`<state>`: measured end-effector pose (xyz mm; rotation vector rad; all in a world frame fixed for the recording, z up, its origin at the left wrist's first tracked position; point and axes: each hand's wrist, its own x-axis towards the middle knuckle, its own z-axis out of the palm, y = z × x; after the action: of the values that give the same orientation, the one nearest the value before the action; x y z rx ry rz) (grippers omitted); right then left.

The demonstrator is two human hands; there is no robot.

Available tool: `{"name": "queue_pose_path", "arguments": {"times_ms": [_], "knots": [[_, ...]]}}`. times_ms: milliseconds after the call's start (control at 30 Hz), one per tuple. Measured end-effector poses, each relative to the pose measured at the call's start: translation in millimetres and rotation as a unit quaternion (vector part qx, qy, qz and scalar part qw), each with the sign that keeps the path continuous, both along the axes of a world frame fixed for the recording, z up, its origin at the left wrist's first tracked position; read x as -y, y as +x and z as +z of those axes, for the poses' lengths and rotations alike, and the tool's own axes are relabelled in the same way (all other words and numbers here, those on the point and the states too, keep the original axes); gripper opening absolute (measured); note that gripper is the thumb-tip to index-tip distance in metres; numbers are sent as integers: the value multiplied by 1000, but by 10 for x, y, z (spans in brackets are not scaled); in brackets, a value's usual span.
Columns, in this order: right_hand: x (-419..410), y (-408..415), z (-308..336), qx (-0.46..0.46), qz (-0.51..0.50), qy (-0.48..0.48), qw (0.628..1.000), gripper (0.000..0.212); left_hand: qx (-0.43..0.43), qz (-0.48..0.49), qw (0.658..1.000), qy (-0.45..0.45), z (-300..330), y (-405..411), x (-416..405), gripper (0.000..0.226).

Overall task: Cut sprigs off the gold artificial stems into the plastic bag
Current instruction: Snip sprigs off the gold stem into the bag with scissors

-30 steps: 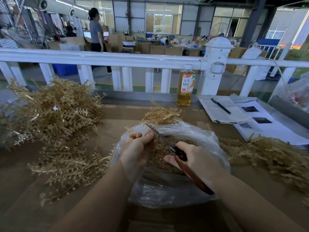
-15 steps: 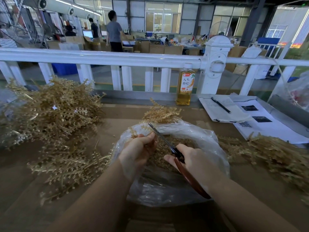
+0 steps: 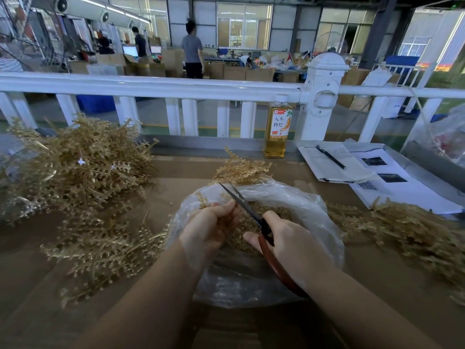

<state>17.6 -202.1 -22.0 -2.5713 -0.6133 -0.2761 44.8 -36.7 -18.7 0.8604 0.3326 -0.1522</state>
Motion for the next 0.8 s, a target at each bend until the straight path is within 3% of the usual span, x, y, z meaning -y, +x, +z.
{"name": "queue_pose_path", "arguments": {"times_ms": [600,800], "knots": [[87,79,-35,-5,6,-4,1000,36,28,61,982,179,-60,48,-3,12],[96,99,6,-38,13,11,999,39,21,28,984,174,-64,51,-8,12]]}}
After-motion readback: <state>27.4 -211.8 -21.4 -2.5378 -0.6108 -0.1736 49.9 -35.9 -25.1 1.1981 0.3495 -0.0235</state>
